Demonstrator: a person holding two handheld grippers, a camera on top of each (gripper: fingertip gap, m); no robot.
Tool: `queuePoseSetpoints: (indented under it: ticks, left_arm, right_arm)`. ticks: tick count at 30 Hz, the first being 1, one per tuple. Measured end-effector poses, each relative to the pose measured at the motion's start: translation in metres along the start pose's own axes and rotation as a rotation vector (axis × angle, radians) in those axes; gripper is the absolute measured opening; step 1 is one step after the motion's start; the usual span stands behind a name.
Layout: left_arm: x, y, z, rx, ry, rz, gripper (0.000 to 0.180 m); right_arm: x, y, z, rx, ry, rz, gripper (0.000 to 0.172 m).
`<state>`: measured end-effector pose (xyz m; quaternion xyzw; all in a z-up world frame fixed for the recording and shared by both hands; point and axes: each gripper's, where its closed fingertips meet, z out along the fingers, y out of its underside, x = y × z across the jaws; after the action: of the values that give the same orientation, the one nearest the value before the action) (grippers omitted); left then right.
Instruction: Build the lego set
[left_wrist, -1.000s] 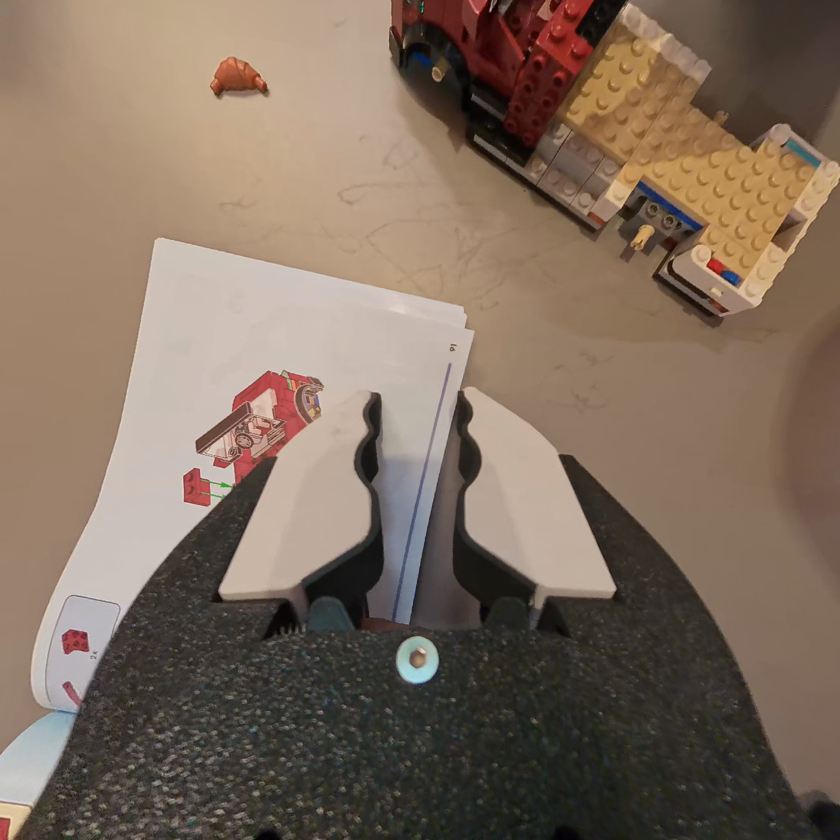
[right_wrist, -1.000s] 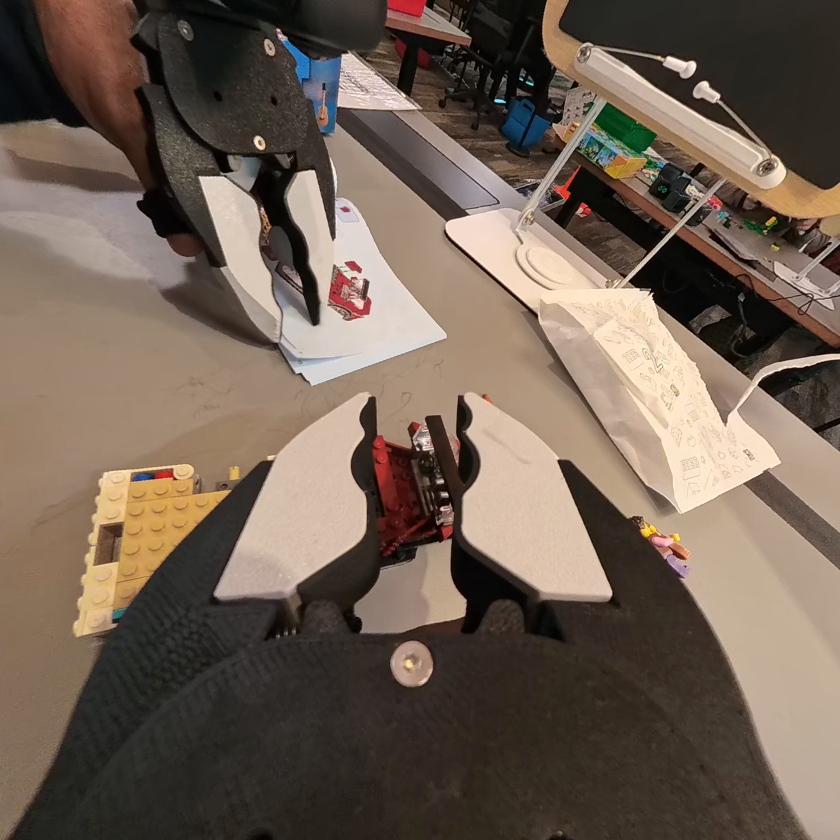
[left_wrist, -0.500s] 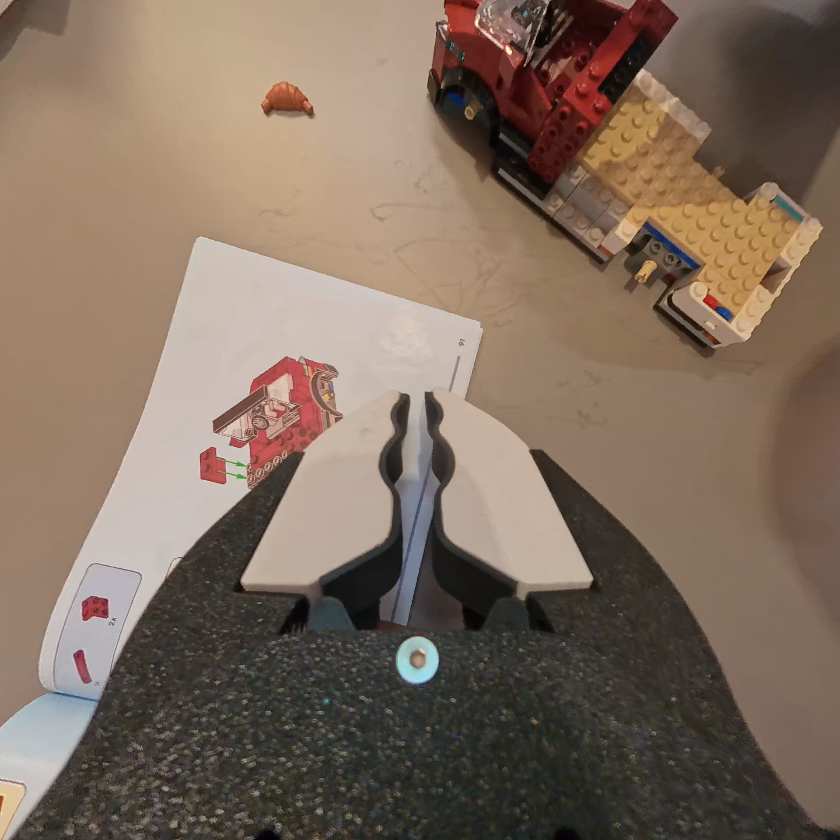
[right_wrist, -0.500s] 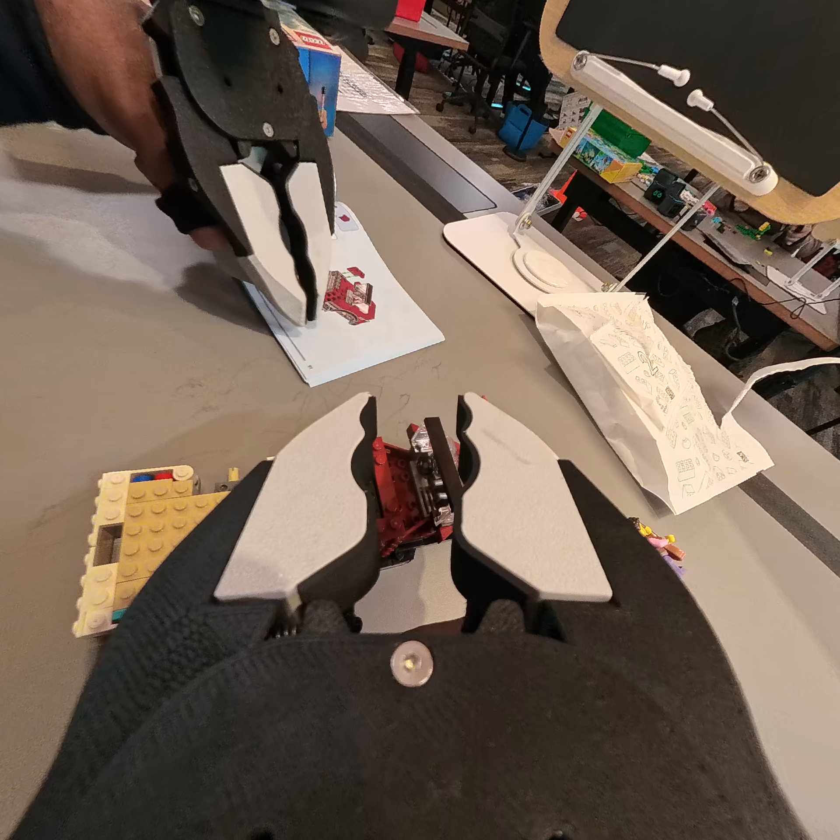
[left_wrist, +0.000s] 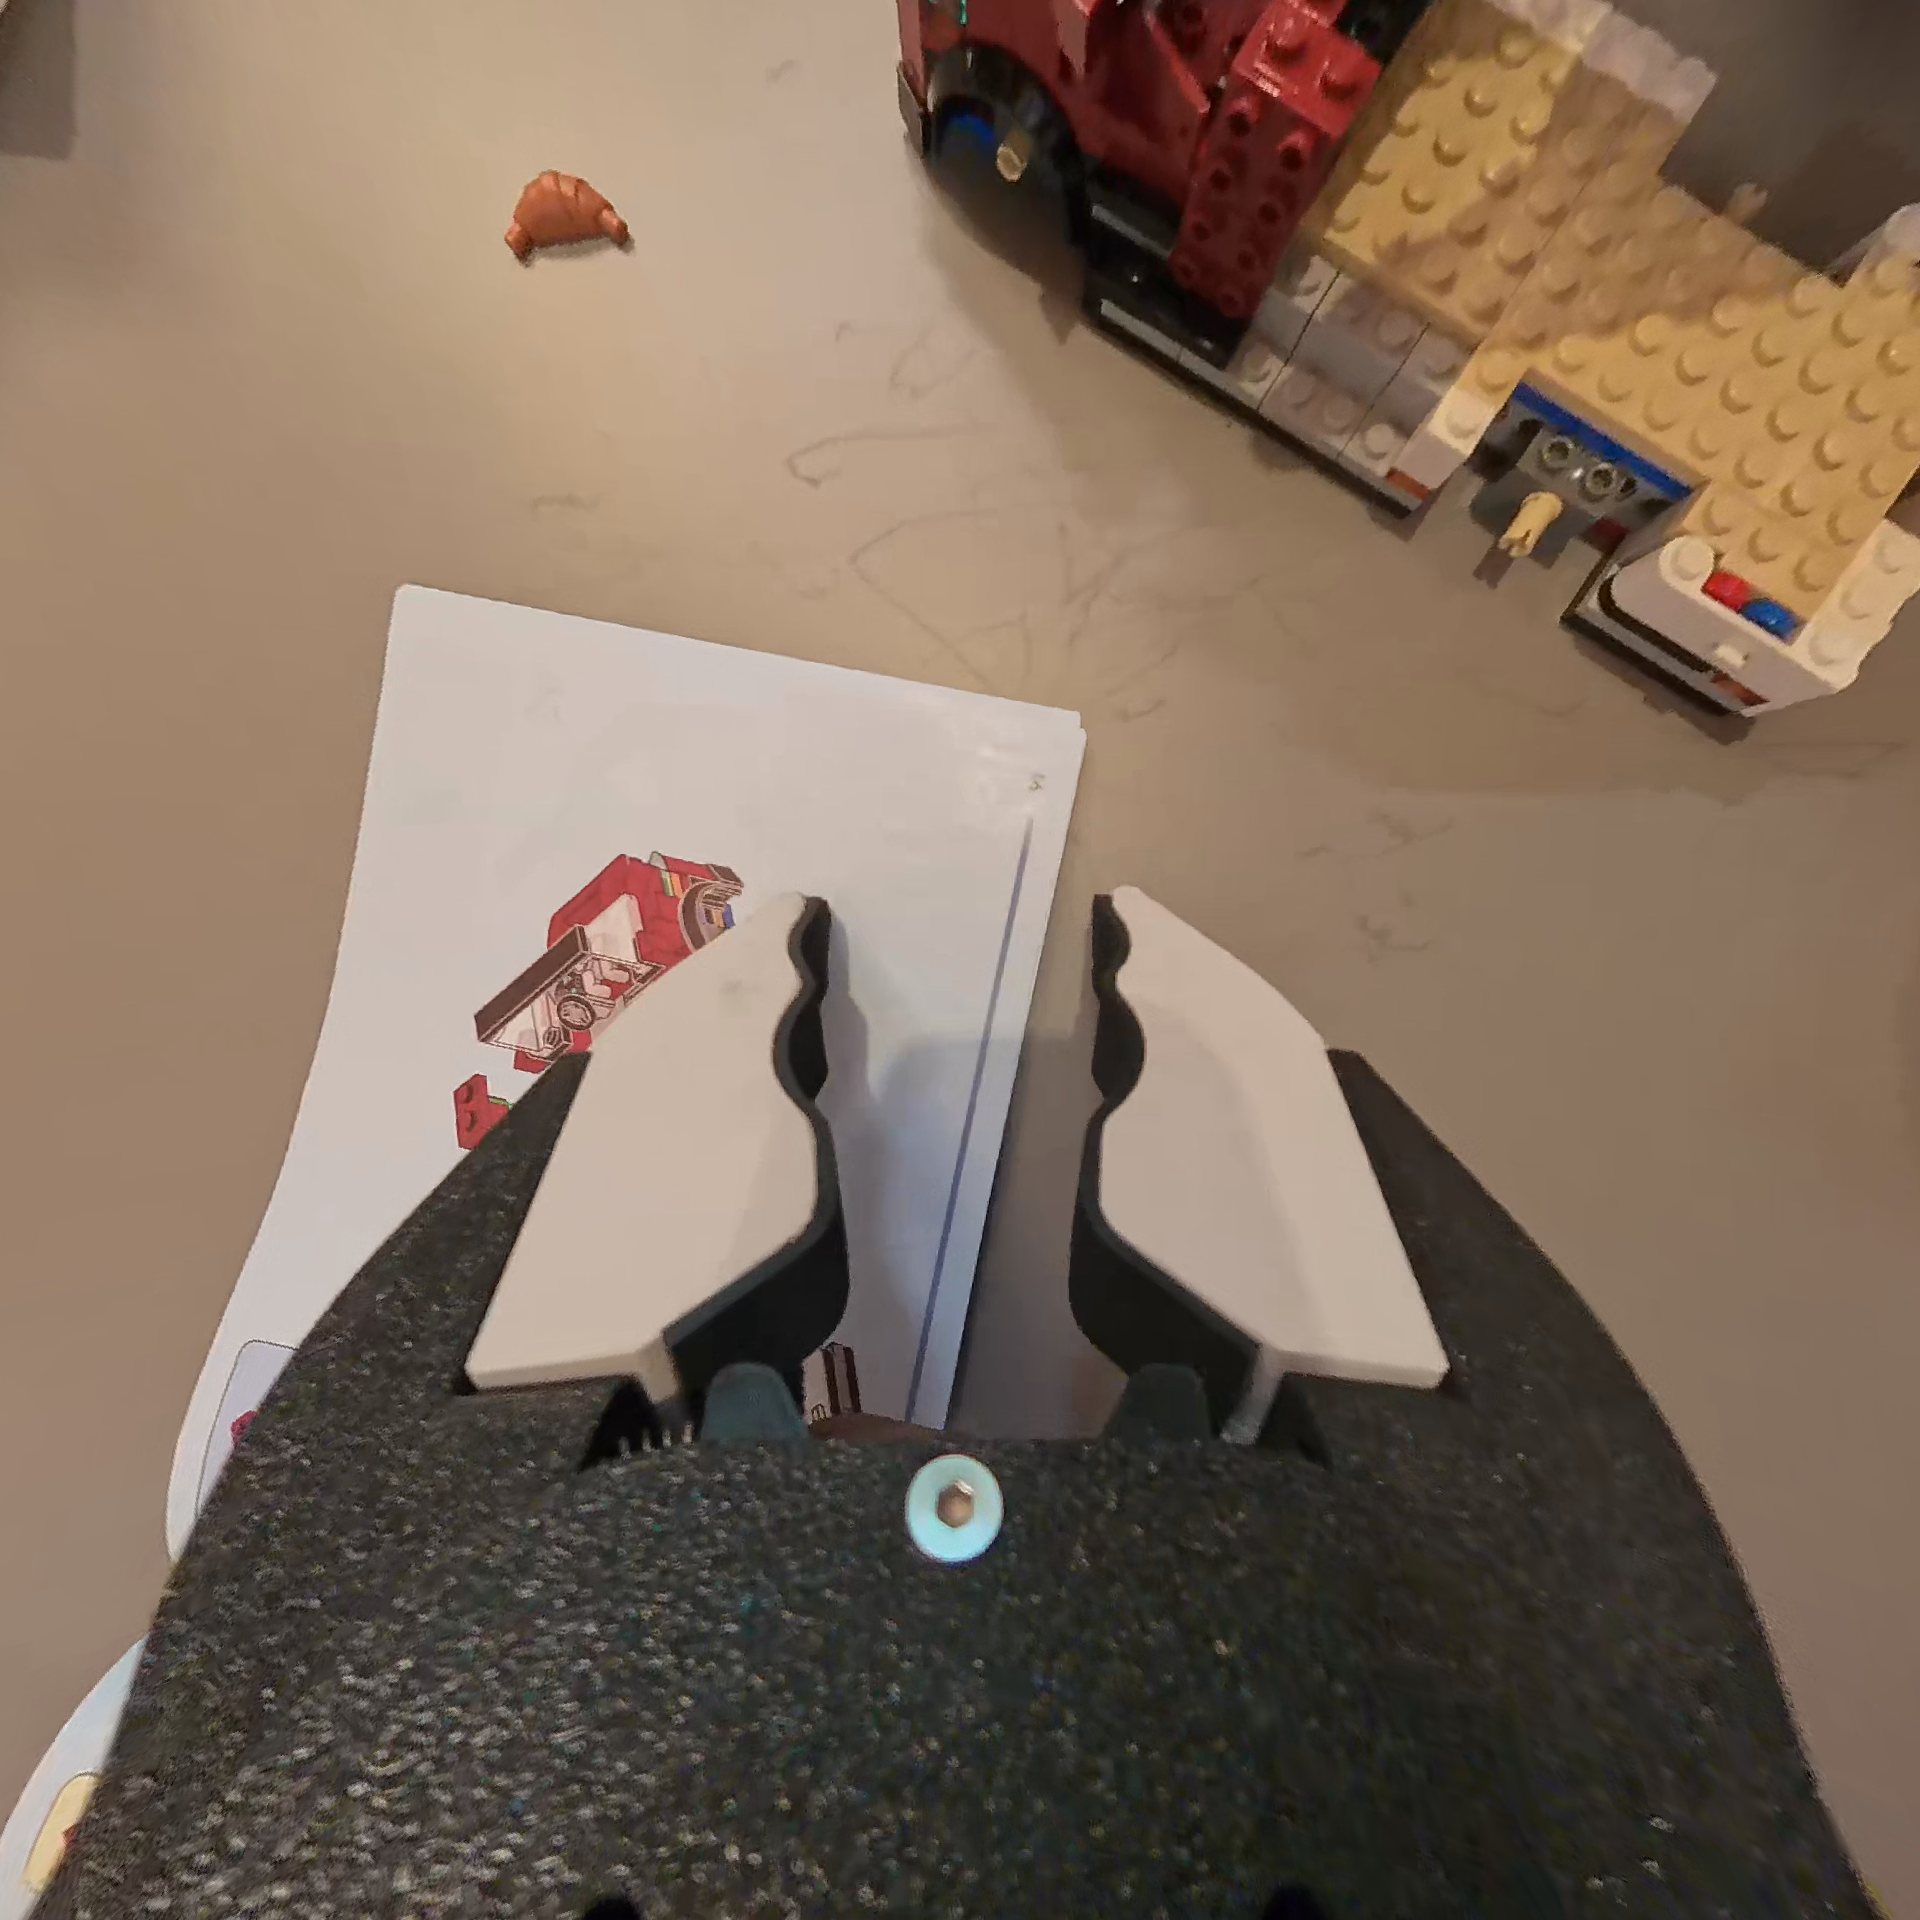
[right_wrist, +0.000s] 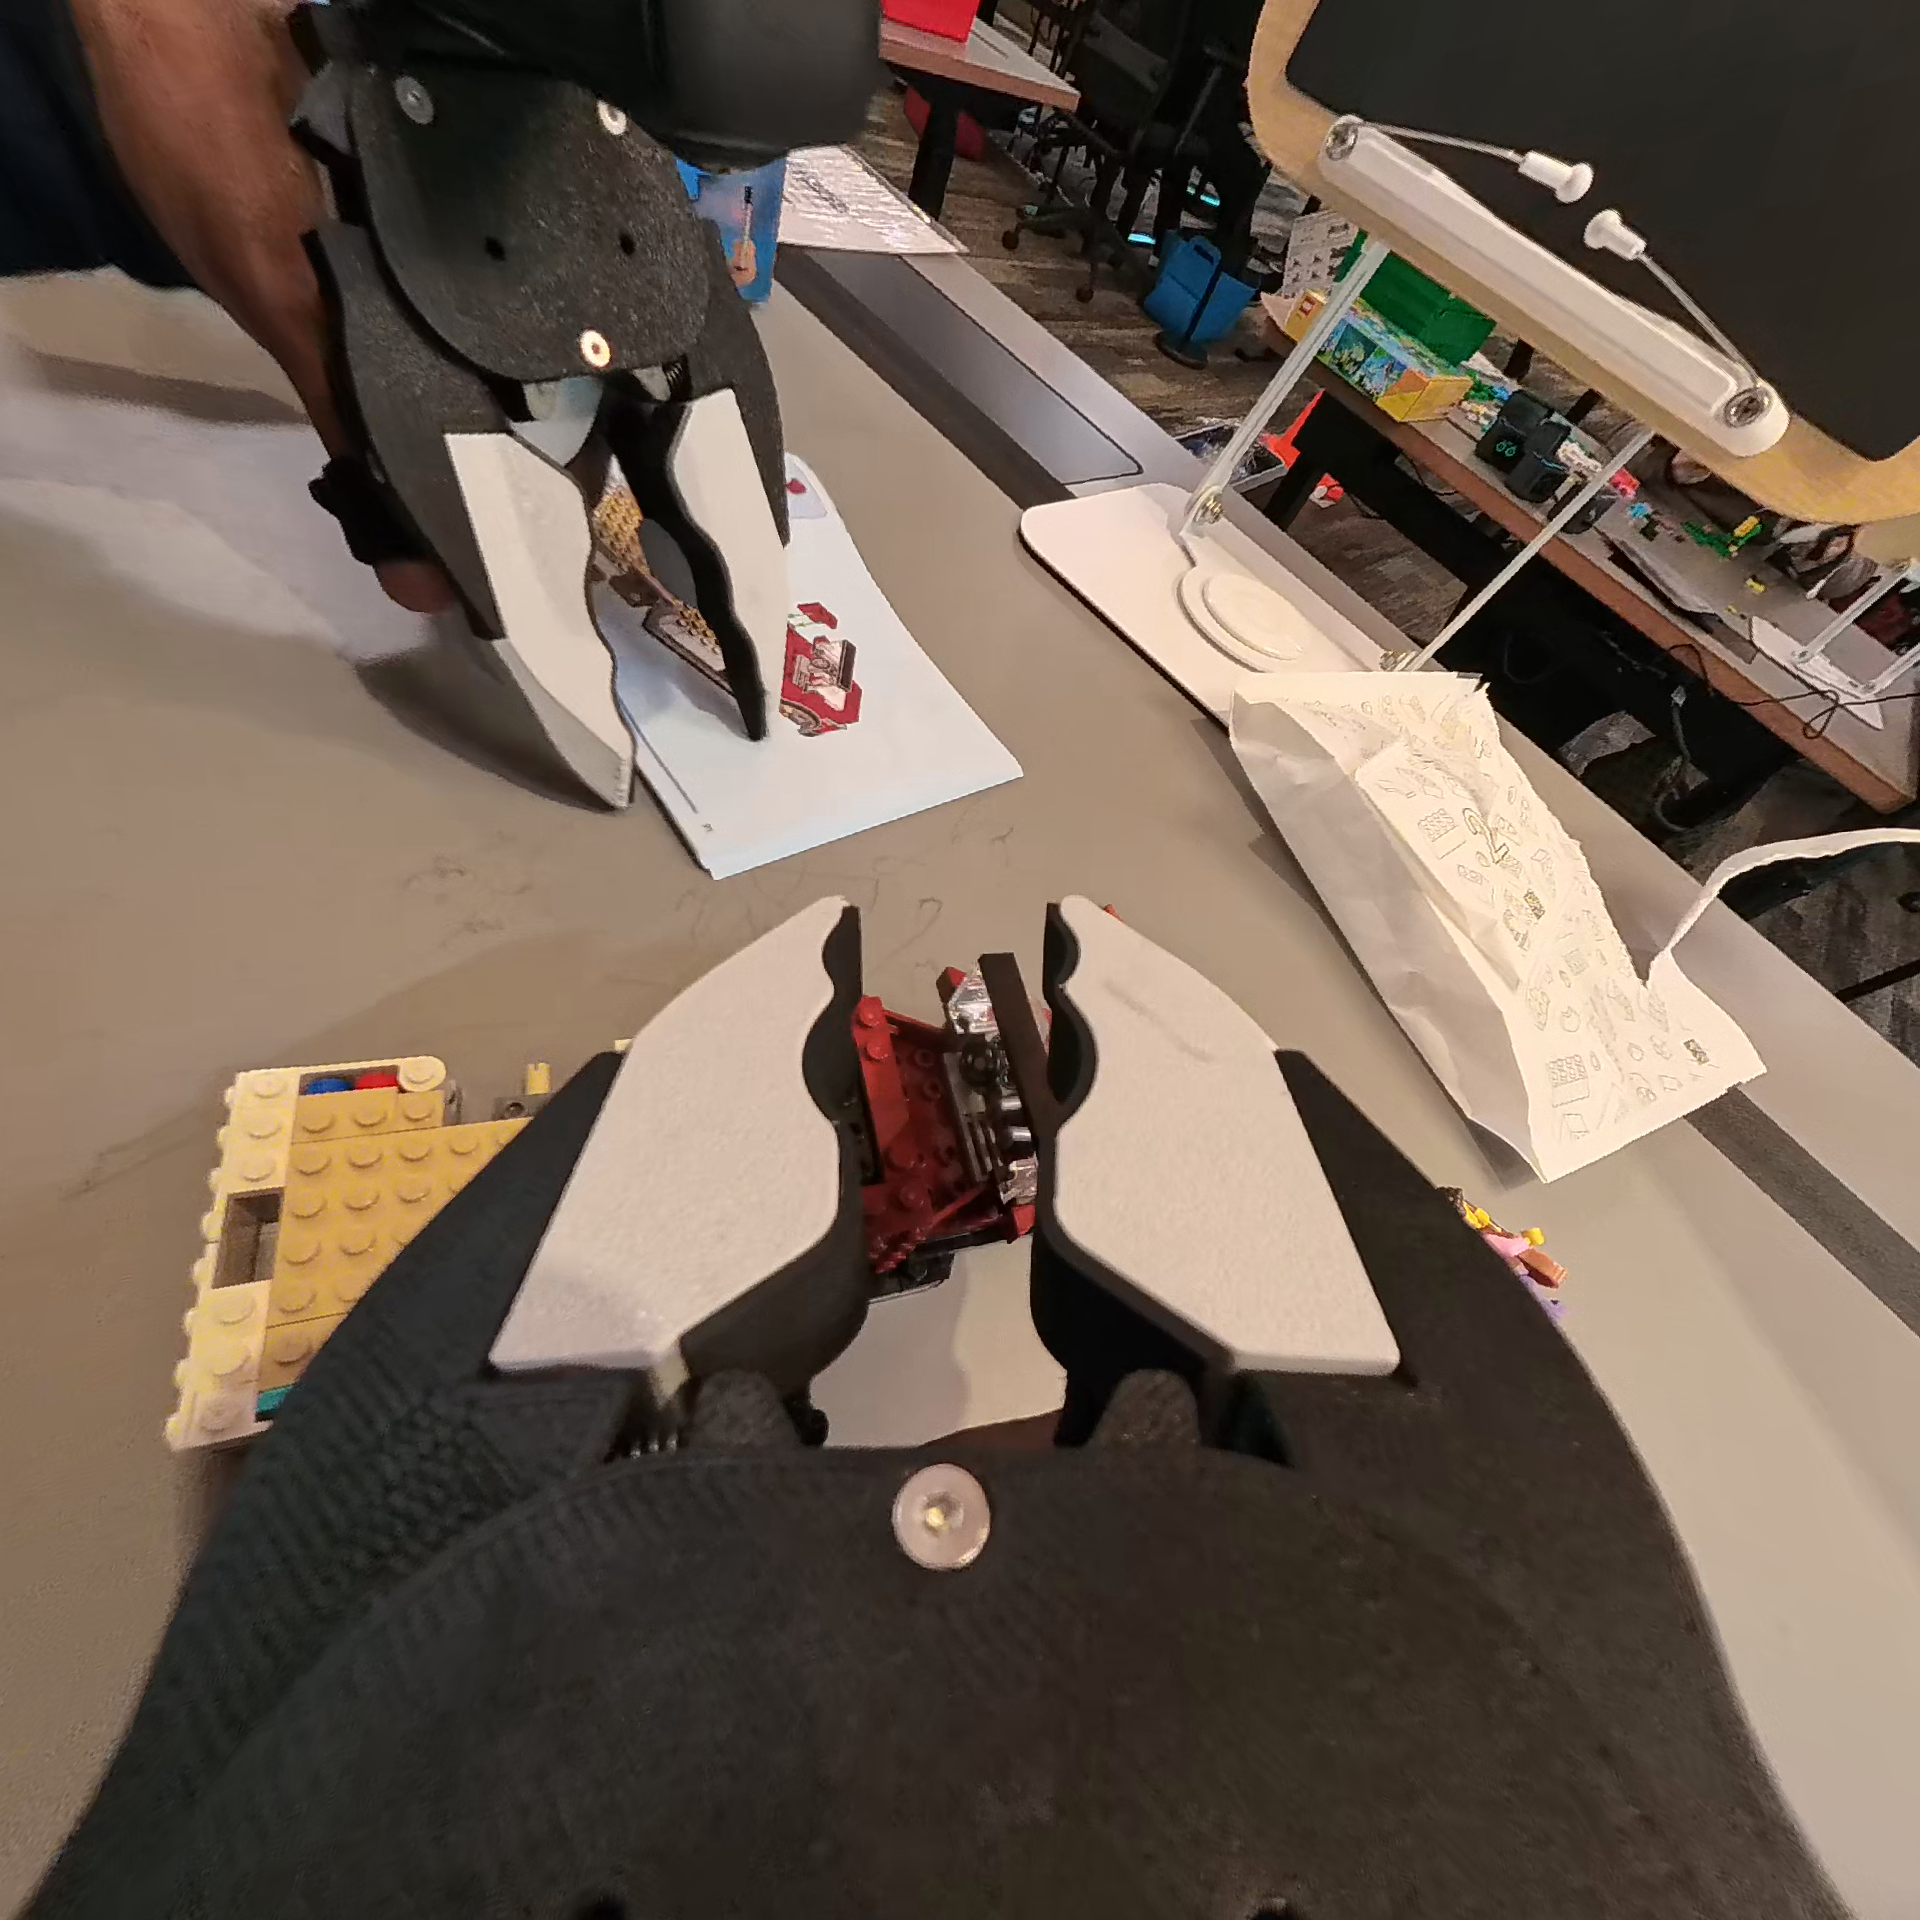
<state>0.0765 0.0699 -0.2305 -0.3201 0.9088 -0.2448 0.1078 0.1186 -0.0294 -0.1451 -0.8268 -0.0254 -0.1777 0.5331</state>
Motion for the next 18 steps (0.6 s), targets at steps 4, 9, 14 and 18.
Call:
queuePoseSetpoints:
  ticks: [4,9,14,18]
  left_arm:
    - [0.0035,0.0025,-0.0010,-0.010,0.005,0.035,0.051]
    - [0.0039,0.0038,-0.0020,-0.017,0.003,0.049,0.046]
    - [0.0030,0.0050,-0.0033,-0.017,0.005,0.041,0.040]
    - [0.0036,0.0049,-0.0038,-0.012,0.019,0.028,0.039]
  right_arm:
    - [-0.0002,-0.0001,-0.0001,0.000,0.001,-0.003,0.033]
    - [0.0001,0.0003,0.0000,-0.001,0.003,-0.004,0.033]
    - [0.0000,0.0003,-0.0001,-0.001,0.003,-0.005,0.033]
    - [-0.0005,0.0006,0.0001,-0.002,0.001,-0.005,0.033]
